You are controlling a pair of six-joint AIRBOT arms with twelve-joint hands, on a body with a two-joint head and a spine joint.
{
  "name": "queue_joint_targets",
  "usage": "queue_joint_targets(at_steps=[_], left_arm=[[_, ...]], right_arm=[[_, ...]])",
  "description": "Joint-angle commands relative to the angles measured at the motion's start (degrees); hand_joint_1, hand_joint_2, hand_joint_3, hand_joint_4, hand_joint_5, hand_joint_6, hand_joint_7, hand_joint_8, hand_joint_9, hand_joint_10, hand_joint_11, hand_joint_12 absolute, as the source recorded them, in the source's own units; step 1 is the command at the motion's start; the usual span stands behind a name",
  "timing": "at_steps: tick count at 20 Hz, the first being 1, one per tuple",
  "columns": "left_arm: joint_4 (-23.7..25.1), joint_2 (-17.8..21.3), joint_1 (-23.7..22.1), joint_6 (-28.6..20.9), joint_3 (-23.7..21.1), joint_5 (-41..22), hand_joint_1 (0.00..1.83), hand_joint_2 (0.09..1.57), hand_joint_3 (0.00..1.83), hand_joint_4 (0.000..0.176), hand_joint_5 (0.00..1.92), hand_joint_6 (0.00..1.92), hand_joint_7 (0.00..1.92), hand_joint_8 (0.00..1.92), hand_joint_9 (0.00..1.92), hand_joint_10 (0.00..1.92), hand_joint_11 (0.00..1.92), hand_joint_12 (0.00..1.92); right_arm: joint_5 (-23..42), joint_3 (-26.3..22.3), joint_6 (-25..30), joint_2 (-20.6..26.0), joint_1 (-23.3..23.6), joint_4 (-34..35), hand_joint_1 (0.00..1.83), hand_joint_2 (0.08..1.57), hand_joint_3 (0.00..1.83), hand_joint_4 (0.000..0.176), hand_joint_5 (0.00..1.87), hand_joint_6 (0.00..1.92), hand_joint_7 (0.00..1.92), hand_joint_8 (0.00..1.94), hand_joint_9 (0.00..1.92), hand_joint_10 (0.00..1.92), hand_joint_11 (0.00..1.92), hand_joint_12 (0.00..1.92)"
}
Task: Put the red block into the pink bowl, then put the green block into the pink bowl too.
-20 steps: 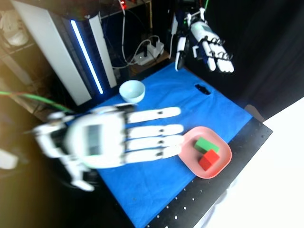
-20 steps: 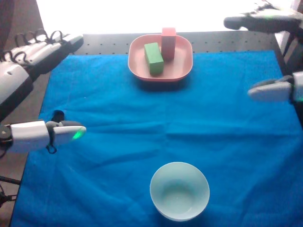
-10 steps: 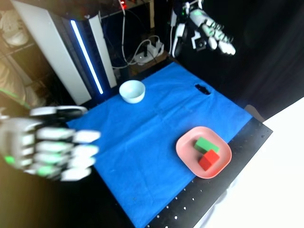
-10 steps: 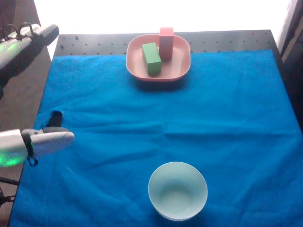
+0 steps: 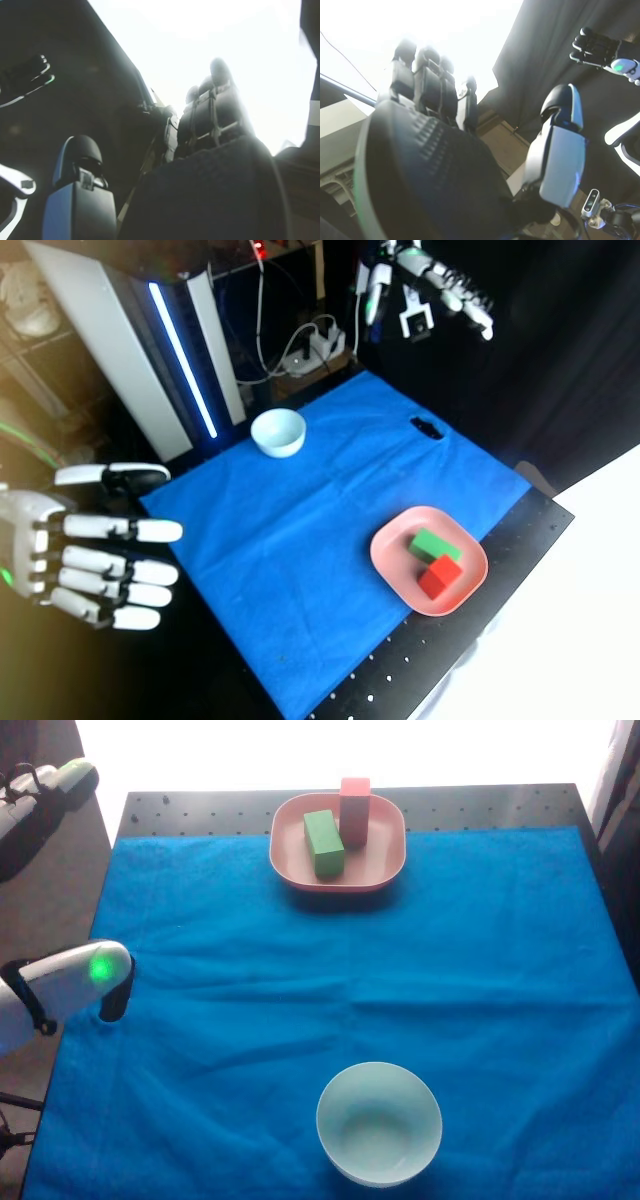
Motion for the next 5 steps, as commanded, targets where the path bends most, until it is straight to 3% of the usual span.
queue_joint_targets(at_steps=[1,2,3,4,5], left_arm=[[0.14,0.3,-0.24,-0.33,0.14,-7.88,0.3,1.03,0.0,0.176,0.0,0.0,0.0,0.0,0.04,0.0,0.0,0.3],[0.12,0.41,-0.24,-0.32,0.16,-8.16,0.3,0.98,0.0,0.176,0.0,0.0,0.0,0.0,0.02,0.0,0.0,0.24],[0.08,0.53,-0.24,-0.3,0.29,-8.3,0.3,0.96,0.0,0.176,0.0,0.0,0.0,0.0,0.01,0.0,0.0,0.22],[0.06,0.6,-0.25,-0.3,0.5,-8.25,0.3,0.96,0.0,0.176,0.0,0.0,0.0,0.0,0.01,0.0,0.0,0.22],[0.06,0.64,-0.28,-0.3,0.64,-8.3,0.33,0.95,0.0,0.176,0.0,0.0,0.0,0.0,0.0,0.0,0.0,0.09]], right_arm=[[7.41,0.43,0.44,0.06,0.22,0.73,0.78,0.84,0.0,0.158,0.32,0.0,0.29,0.0,0.27,0.01,0.0,0.48],[7.41,0.53,0.44,0.06,0.22,0.69,0.77,0.83,0.0,0.161,0.32,0.0,0.29,0.0,0.28,0.01,0.0,0.52],[7.41,0.78,0.44,0.06,0.22,0.28,0.77,0.83,0.0,0.138,0.31,0.0,0.29,0.0,0.3,0.01,0.0,0.55],[7.41,1.04,0.44,0.06,0.23,-0.35,0.77,0.83,0.0,0.138,0.31,0.0,0.29,0.0,0.3,0.01,0.0,0.55],[7.41,1.26,0.44,0.07,0.25,-0.81,0.76,0.83,0.0,0.131,0.3,0.0,0.29,0.0,0.31,0.01,0.0,0.65]])
